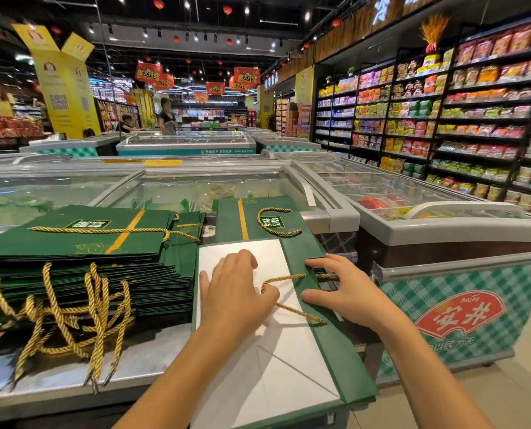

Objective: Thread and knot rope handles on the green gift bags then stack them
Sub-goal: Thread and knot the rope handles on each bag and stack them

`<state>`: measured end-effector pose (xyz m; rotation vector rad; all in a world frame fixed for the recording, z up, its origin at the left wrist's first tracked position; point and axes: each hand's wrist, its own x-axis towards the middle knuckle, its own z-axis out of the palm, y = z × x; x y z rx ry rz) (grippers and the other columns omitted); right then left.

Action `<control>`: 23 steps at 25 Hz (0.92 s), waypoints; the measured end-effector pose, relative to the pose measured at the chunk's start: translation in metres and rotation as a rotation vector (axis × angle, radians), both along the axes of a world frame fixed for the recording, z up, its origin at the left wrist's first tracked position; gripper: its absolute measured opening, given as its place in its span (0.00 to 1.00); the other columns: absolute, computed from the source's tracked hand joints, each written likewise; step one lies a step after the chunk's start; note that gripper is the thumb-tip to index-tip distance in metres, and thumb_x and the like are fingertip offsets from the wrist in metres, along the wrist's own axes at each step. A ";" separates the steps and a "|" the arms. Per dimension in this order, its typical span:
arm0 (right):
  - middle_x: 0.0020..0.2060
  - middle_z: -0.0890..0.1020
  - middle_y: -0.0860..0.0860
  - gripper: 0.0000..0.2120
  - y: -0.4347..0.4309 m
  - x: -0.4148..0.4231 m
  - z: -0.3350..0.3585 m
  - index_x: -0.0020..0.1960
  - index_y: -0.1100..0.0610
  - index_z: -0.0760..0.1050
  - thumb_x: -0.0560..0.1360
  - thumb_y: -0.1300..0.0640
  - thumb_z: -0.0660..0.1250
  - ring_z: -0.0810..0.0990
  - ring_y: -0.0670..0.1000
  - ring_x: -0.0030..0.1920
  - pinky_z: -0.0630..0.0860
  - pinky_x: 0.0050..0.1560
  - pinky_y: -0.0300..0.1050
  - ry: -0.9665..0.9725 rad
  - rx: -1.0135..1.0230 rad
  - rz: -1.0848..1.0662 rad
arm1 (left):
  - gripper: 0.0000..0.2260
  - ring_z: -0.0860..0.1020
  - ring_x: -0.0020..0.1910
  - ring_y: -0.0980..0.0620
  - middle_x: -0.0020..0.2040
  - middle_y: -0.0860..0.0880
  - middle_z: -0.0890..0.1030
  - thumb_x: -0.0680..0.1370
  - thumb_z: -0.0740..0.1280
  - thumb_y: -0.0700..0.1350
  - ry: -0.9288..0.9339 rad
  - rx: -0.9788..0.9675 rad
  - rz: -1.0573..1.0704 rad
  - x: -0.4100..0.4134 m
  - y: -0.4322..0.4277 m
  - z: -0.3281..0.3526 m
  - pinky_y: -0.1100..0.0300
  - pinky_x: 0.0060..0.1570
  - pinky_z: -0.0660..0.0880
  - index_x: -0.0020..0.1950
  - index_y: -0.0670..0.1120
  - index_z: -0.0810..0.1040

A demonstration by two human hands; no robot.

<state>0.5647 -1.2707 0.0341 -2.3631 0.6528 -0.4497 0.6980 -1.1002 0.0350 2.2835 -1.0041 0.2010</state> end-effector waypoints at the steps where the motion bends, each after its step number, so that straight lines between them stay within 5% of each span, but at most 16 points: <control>1: 0.79 0.61 0.46 0.33 0.000 0.000 0.000 0.75 0.40 0.68 0.73 0.43 0.75 0.62 0.50 0.78 0.62 0.75 0.49 -0.002 -0.002 -0.001 | 0.12 0.72 0.57 0.50 0.56 0.57 0.73 0.75 0.65 0.50 0.066 -0.071 -0.029 -0.001 0.002 0.002 0.44 0.67 0.65 0.57 0.53 0.68; 5: 0.79 0.62 0.45 0.33 0.003 -0.002 0.002 0.75 0.41 0.69 0.73 0.43 0.76 0.63 0.49 0.77 0.63 0.74 0.48 -0.011 -0.006 0.005 | 0.11 0.73 0.59 0.51 0.56 0.58 0.75 0.76 0.64 0.42 0.240 -0.226 -0.092 0.001 0.011 -0.002 0.48 0.65 0.69 0.57 0.53 0.71; 8: 0.78 0.63 0.44 0.33 0.004 -0.003 0.003 0.75 0.42 0.69 0.73 0.44 0.76 0.64 0.48 0.76 0.63 0.72 0.46 -0.017 -0.005 0.009 | 0.01 0.76 0.55 0.52 0.51 0.57 0.77 0.77 0.66 0.47 0.156 -0.213 -0.035 0.008 0.015 -0.012 0.52 0.54 0.74 0.45 0.52 0.77; 14: 0.78 0.63 0.44 0.33 0.007 -0.004 0.004 0.76 0.43 0.68 0.74 0.44 0.76 0.64 0.48 0.76 0.63 0.73 0.46 -0.015 -0.011 0.001 | 0.12 0.74 0.50 0.55 0.48 0.55 0.75 0.74 0.70 0.47 0.084 -0.202 -0.046 0.018 0.023 -0.012 0.56 0.50 0.73 0.32 0.47 0.73; 19: 0.77 0.65 0.43 0.33 0.006 -0.004 0.001 0.76 0.42 0.68 0.73 0.43 0.75 0.65 0.47 0.75 0.64 0.73 0.47 -0.023 -0.028 0.002 | 0.04 0.72 0.51 0.53 0.49 0.55 0.72 0.73 0.67 0.45 0.032 -0.165 -0.096 0.014 0.025 -0.019 0.59 0.45 0.68 0.40 0.50 0.73; 23: 0.73 0.69 0.41 0.33 0.003 -0.004 -0.004 0.74 0.41 0.69 0.72 0.42 0.76 0.68 0.42 0.68 0.65 0.69 0.43 -0.052 -0.031 0.010 | 0.04 0.74 0.50 0.52 0.48 0.54 0.75 0.73 0.67 0.40 0.084 -0.276 -0.078 0.013 0.028 -0.018 0.57 0.47 0.73 0.42 0.48 0.74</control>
